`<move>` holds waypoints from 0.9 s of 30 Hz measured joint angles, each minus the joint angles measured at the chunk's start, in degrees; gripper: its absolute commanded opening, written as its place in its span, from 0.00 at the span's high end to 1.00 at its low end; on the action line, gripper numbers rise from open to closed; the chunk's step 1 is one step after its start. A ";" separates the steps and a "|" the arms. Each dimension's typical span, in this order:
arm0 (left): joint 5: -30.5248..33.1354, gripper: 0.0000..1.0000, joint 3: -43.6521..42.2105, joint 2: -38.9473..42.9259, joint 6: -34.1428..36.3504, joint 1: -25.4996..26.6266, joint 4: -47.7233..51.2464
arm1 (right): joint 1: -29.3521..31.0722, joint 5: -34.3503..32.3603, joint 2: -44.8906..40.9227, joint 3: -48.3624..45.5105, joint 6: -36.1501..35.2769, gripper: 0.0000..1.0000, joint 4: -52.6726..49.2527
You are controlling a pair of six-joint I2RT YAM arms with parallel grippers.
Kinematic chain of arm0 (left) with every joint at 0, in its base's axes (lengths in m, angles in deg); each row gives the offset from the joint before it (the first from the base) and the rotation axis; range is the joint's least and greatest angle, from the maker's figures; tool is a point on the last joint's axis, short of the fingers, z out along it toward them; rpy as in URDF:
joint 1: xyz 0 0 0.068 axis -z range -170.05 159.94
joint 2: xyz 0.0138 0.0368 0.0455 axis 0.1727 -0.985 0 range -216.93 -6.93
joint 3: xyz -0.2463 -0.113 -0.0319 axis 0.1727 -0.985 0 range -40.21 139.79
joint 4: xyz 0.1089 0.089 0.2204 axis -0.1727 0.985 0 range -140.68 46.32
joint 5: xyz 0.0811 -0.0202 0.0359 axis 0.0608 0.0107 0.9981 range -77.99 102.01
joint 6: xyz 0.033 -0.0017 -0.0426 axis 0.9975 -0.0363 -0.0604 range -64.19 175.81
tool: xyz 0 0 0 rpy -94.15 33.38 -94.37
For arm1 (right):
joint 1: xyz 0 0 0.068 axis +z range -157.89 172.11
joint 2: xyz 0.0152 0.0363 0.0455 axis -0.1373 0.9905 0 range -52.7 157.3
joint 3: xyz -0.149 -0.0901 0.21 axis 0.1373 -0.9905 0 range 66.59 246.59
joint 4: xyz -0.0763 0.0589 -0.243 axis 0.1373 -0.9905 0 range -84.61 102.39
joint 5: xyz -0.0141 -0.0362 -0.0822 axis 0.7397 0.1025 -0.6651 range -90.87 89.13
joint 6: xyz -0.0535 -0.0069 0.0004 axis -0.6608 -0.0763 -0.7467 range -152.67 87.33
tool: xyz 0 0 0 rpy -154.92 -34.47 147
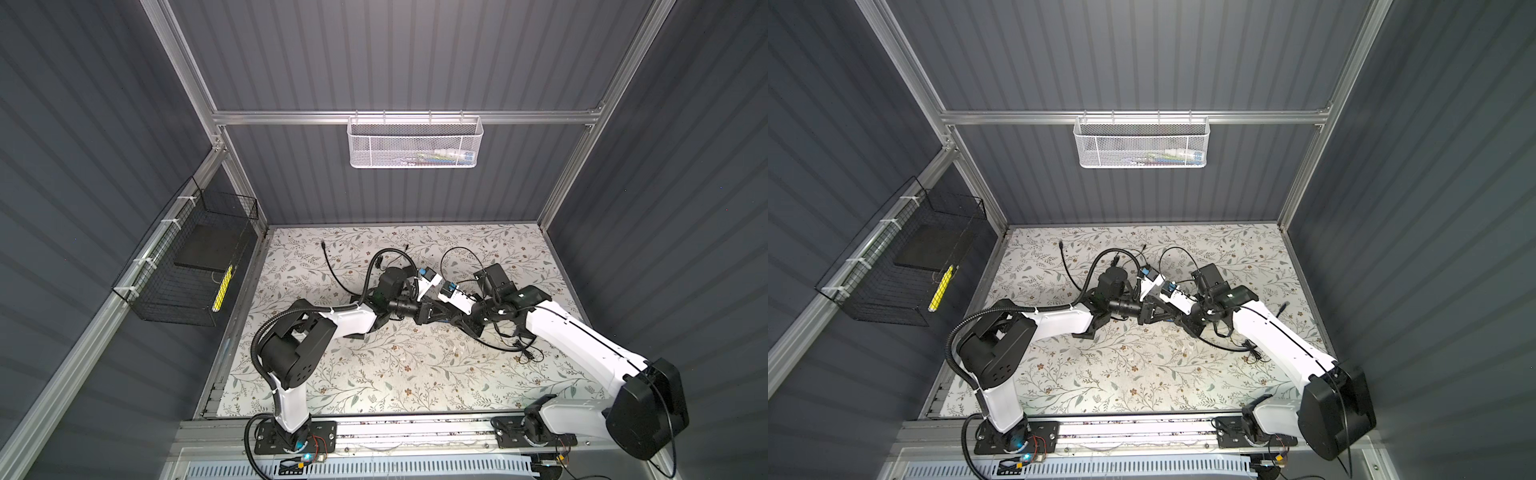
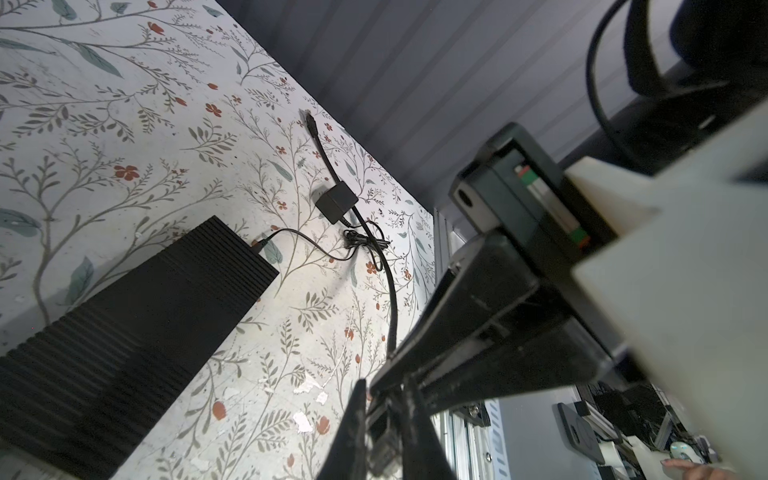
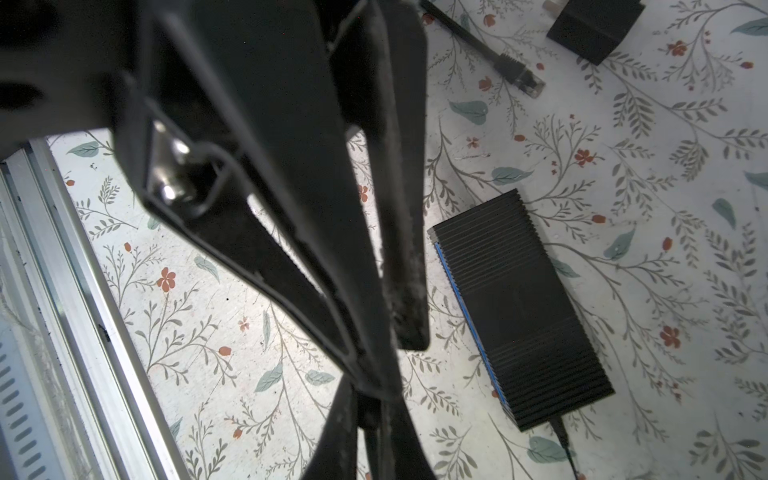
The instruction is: Insert the plug into the switch port
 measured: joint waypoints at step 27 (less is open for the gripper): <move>2.73 1.00 0.04 -2.58 -6.10 -2.89 1.25 | 3.65 -11.63 -13.14 -8.00 3.96 0.61 5.60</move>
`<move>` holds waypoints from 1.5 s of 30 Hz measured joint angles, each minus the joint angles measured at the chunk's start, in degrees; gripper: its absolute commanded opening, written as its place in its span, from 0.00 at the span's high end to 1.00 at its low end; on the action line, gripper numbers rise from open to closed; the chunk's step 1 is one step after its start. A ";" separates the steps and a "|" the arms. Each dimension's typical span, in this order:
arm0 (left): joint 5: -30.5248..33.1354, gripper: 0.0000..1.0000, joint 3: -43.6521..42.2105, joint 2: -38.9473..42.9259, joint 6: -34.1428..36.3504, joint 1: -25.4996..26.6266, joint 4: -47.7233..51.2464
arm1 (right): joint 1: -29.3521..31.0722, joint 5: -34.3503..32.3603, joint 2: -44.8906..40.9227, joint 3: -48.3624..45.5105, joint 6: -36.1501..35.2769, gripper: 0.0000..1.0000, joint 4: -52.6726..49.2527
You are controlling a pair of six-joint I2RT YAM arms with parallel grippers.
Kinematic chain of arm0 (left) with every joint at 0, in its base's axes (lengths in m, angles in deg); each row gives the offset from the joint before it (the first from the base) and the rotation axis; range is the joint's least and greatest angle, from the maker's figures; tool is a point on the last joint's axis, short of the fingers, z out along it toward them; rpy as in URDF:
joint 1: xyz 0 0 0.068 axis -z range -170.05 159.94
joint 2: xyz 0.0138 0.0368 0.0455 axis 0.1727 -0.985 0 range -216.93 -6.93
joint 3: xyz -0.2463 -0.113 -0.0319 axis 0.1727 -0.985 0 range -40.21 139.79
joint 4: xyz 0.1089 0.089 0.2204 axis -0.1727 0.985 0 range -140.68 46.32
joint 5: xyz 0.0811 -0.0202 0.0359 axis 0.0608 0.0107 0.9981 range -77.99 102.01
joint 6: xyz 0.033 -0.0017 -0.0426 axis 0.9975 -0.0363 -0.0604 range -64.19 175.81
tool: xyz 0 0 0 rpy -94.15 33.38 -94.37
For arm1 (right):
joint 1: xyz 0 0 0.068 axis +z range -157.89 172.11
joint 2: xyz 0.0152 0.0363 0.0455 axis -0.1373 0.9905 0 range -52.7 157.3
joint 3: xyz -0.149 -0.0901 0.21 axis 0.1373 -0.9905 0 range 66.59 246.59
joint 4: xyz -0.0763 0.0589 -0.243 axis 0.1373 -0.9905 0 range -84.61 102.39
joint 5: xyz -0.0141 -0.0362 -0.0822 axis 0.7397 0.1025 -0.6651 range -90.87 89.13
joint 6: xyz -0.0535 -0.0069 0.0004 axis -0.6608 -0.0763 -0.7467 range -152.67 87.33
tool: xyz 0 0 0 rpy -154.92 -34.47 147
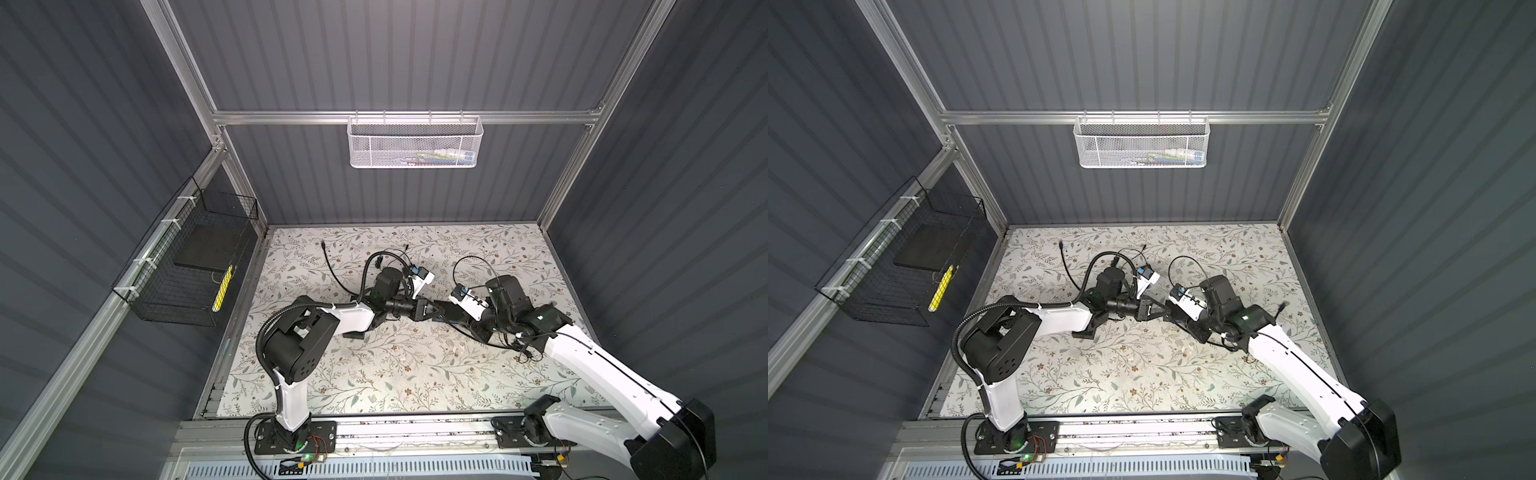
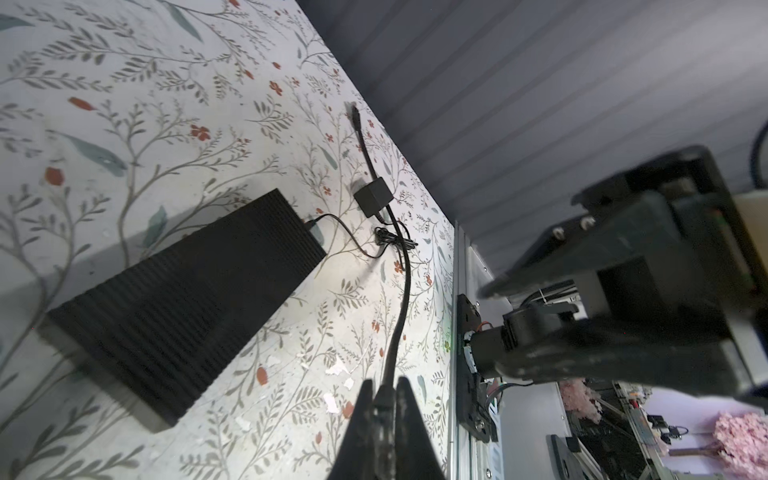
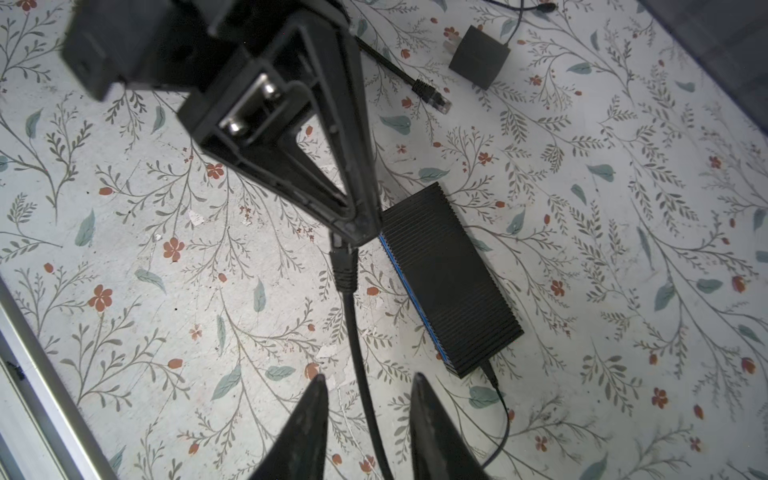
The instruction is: Insert the plug into the switch port
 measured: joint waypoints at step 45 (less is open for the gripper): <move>0.35 1.00 3.15 -0.59 -2.51 -0.35 8.11 | 5.07 -4.81 14.12 -3.87 3.65 0.78 19.08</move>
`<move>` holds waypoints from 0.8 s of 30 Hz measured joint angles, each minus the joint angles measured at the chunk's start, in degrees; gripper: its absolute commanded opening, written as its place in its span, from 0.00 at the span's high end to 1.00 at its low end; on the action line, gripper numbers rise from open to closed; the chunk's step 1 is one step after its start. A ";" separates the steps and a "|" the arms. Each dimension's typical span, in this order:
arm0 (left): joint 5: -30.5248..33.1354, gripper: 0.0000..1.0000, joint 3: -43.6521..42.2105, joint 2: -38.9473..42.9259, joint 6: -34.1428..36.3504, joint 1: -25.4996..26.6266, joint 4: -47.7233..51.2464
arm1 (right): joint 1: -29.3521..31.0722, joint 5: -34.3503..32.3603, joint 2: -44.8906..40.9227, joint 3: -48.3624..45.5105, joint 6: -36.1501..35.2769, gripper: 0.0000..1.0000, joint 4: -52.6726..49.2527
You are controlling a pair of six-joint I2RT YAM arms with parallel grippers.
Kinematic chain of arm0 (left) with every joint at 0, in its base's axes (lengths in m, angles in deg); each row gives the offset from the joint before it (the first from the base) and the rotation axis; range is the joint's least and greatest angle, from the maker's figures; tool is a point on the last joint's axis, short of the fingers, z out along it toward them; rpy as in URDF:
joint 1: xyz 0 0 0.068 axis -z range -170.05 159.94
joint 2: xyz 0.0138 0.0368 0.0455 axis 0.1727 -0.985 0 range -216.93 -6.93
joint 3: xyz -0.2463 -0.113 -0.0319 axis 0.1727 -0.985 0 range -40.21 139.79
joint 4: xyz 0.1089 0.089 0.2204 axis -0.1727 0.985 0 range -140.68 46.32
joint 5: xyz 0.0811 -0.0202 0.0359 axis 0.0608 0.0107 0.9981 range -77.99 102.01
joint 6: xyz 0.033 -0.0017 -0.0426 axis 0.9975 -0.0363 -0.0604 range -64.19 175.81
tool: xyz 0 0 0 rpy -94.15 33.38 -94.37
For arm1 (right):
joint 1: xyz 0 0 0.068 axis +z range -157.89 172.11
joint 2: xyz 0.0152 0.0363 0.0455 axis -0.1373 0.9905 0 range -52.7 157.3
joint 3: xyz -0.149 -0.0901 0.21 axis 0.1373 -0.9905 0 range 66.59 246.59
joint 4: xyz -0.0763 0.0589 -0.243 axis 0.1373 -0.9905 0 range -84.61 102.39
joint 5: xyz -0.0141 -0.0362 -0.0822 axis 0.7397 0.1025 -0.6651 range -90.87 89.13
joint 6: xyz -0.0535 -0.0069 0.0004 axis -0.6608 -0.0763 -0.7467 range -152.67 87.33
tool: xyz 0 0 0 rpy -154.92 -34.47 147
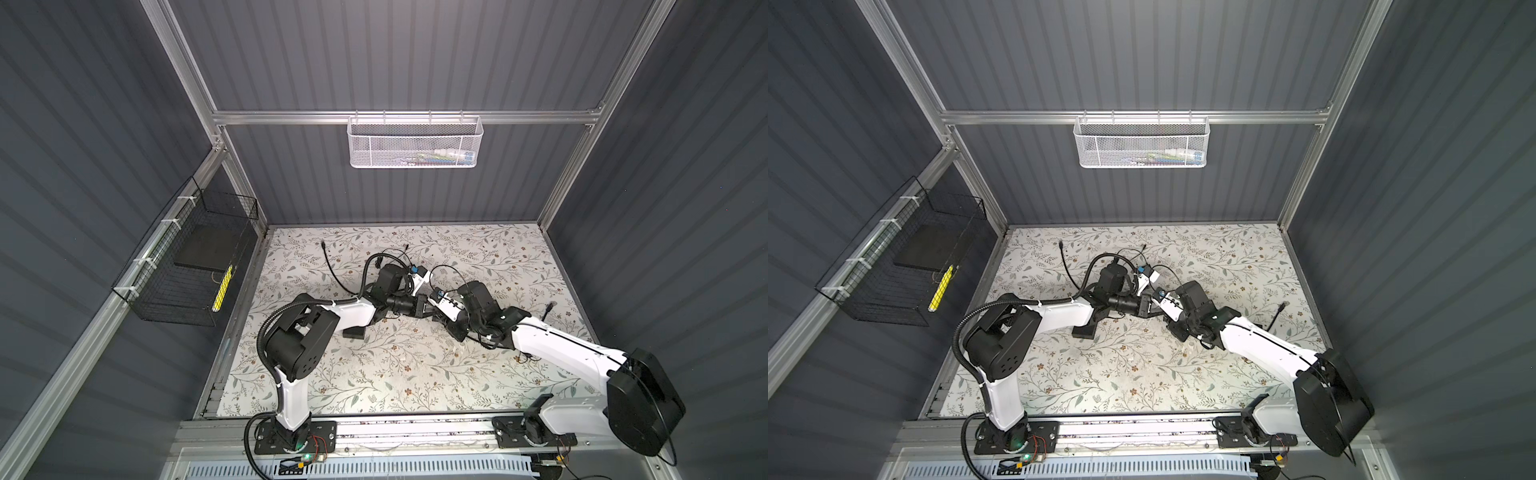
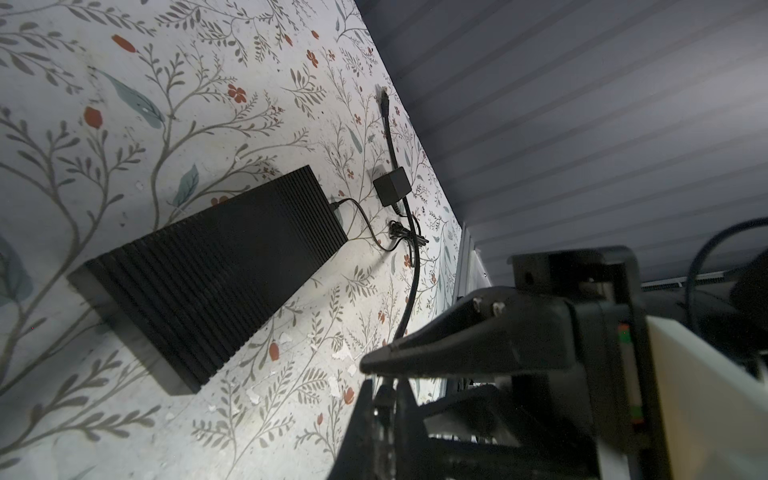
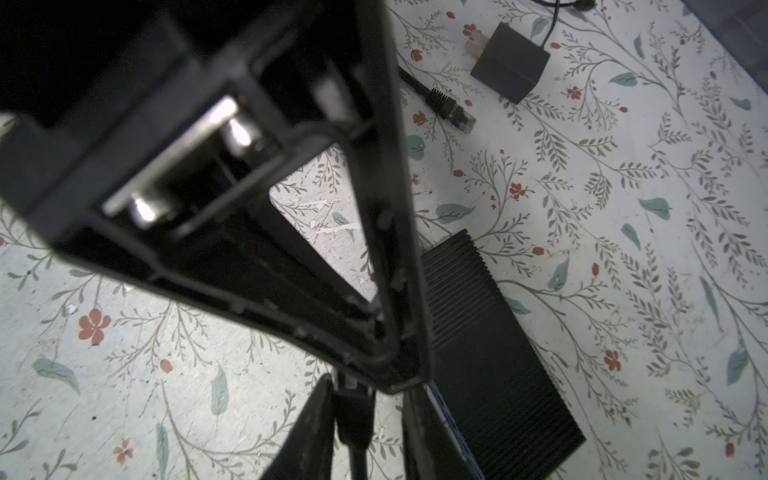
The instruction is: Insert the plug into the switch port
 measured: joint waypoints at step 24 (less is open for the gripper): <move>5.44 0.60 2.97 4.28 4.55 -9.94 7.21 | -4.50 -6.27 -1.05 -1.99 3.41 1.00 -0.26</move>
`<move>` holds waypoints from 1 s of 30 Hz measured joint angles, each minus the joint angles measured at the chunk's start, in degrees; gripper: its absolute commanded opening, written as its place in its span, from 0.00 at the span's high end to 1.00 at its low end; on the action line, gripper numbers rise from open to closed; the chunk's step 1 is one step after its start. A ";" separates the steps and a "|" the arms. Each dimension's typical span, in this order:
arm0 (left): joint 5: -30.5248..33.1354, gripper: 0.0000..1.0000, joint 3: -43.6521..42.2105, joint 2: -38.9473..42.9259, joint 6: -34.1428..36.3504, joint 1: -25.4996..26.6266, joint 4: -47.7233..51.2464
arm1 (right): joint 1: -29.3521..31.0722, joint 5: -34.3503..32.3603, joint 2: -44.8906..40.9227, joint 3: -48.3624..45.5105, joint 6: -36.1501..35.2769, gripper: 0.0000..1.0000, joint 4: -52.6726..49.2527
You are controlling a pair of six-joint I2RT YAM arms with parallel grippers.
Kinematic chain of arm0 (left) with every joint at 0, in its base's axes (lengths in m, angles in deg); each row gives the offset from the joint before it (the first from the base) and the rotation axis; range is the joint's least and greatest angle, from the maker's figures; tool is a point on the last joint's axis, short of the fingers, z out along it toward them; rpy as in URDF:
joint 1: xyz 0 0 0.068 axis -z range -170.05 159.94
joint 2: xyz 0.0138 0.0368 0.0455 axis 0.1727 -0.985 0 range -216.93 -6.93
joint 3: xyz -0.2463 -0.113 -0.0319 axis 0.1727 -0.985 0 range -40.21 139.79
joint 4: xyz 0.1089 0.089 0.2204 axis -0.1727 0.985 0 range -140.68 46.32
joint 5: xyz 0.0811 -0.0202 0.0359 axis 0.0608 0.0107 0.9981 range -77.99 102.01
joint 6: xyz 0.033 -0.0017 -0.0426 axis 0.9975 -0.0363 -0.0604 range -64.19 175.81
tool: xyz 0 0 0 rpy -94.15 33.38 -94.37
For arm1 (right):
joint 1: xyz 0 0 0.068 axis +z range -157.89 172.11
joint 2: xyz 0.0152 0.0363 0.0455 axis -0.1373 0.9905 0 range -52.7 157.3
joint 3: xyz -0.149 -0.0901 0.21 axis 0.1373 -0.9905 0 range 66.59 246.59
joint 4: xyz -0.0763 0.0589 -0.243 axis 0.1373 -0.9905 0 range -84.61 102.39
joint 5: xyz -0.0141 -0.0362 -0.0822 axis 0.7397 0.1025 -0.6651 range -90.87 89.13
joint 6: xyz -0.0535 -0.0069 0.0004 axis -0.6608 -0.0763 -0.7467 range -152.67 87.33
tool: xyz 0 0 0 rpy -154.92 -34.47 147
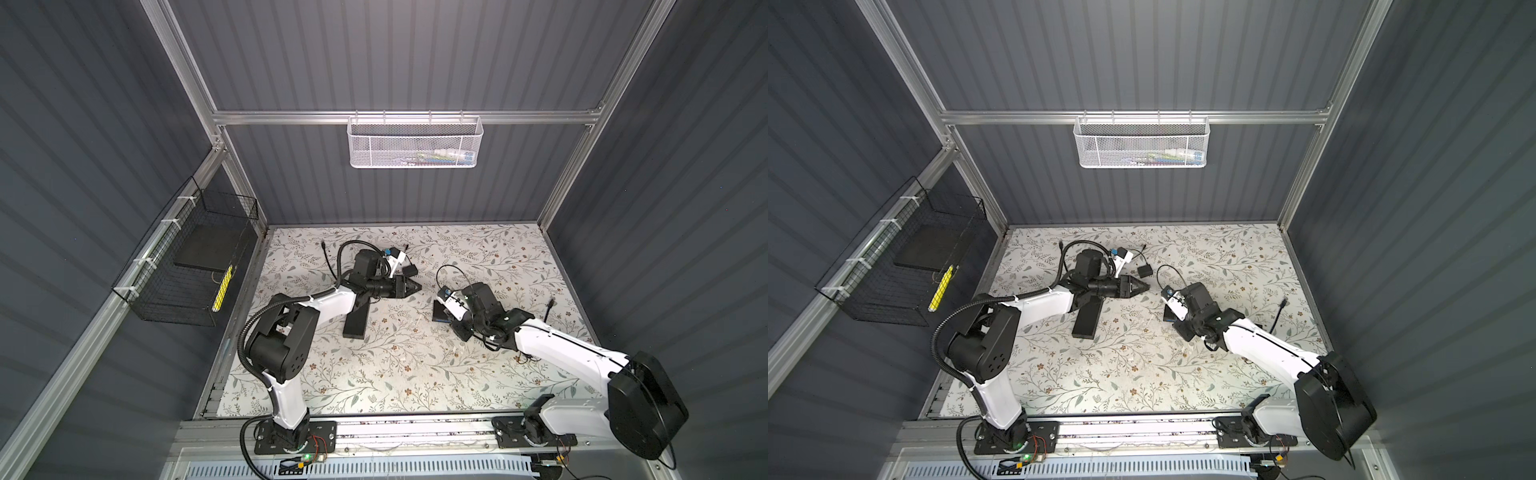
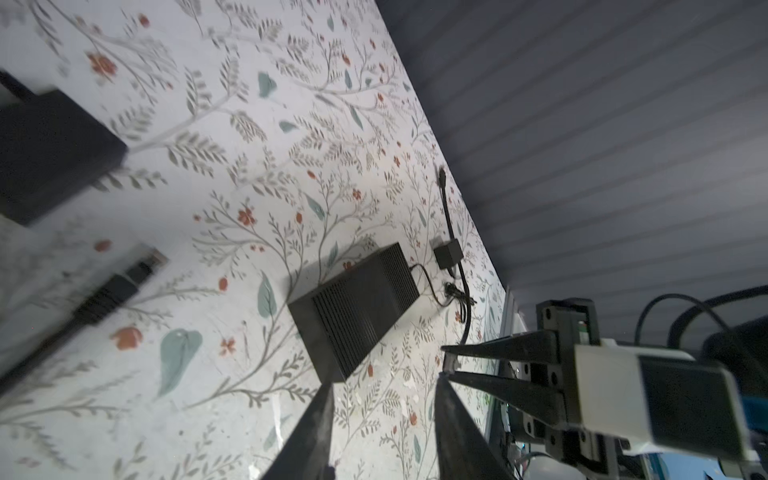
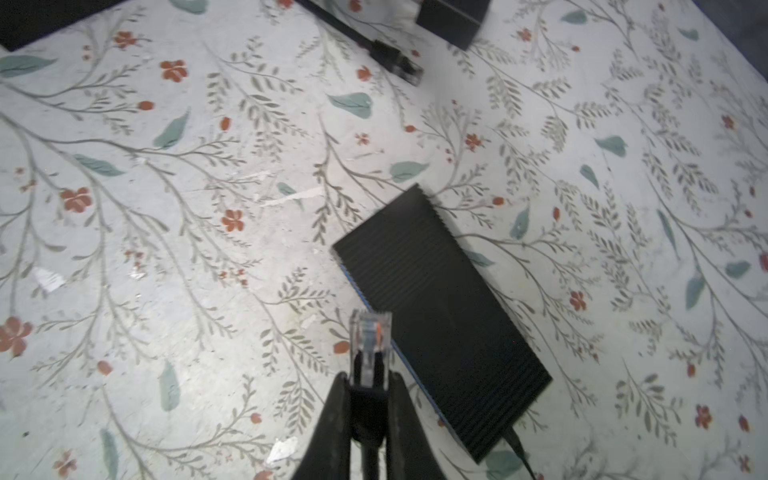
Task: Insert the plug into the switch port
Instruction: 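Open the left gripper and draw it back while right gripper keeps the plug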
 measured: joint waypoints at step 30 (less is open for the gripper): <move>1.55 0.64 -3.82 0.09 -0.20 1.29 2.05 | -13.57 -9.07 19.69 8.81 2.73 1.00 -3.65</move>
